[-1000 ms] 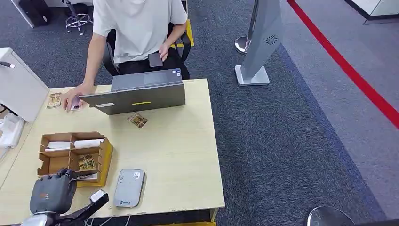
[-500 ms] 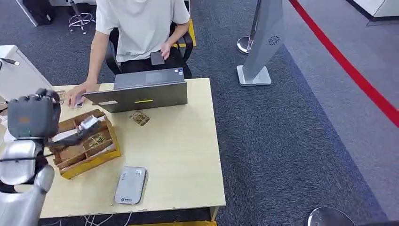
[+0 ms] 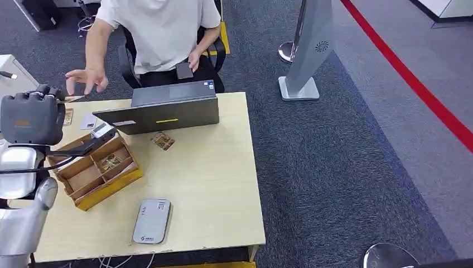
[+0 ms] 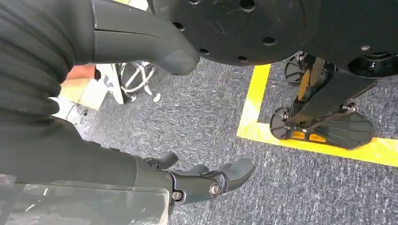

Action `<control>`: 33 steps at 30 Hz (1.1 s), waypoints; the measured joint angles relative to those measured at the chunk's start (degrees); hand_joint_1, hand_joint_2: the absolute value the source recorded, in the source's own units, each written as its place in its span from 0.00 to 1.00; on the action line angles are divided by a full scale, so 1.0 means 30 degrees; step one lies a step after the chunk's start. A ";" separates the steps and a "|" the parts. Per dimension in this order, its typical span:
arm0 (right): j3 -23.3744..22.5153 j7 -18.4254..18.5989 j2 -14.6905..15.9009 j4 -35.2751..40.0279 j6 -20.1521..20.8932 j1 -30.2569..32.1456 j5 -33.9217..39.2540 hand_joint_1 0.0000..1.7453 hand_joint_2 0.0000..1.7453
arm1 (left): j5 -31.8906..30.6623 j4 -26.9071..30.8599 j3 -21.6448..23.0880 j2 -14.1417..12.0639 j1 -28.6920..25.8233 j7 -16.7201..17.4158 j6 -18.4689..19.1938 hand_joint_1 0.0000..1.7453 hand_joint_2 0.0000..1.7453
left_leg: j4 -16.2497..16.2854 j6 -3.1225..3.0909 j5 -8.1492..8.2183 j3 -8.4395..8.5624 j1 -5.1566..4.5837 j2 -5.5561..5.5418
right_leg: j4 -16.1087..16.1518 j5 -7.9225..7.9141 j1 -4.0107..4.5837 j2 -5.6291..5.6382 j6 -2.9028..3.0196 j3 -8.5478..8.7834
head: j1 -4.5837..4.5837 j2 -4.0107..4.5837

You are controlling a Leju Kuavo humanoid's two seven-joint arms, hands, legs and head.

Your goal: Pass the card to the sensor for recognition and then transmit it.

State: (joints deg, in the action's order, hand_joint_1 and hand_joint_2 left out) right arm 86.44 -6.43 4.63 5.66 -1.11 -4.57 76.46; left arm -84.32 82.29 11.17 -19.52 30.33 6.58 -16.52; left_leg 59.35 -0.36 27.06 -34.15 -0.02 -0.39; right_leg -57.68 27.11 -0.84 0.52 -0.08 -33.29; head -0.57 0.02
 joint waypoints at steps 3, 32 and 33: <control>0.0036 0.0000 0.0000 0.0007 0.0007 -0.0001 0.0007 0.00 1.00 | 0.0000 -0.0066 0.0007 -0.0029 0.0025 0.0022 0.0000 1.00 1.00 | 0.0000 0.0000 -0.0001 0.0000 0.0000 -0.0001 | 0.0000 -0.0001 0.0000 0.0000 0.0001 0.0003 | 0.0000 0.0000; 0.0160 0.0080 -0.0044 0.0051 0.0051 0.0051 0.0138 0.00 1.00 | 0.0751 -0.0350 -0.0007 -0.0700 0.0026 0.0255 0.0503 0.00 1.00 | -0.0002 0.0000 0.0000 -0.0009 0.0003 0.0001 | -0.0003 -0.0001 0.0002 -0.0001 0.0001 0.0003 | 0.0000 0.0000; 0.0160 0.0080 -0.0044 0.0051 0.0066 0.0075 0.0138 0.00 1.00 | 0.0809 -0.0437 -0.0059 -0.0868 0.0023 0.0343 0.0620 0.00 1.00 | -0.0003 0.0000 0.0000 -0.0010 0.0006 0.0001 | -0.0004 -0.0001 0.0005 -0.0001 0.0001 0.0002 | 0.0000 -0.0007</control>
State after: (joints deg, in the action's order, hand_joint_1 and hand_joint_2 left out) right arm 86.93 -6.19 4.50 5.81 -0.92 -4.34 76.87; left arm -81.90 80.98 10.99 -22.12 30.40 7.61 -14.67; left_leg 59.34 -0.36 27.06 -34.18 0.00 -0.39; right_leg -57.70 27.11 -0.83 0.52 -0.08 -33.29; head -0.57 0.00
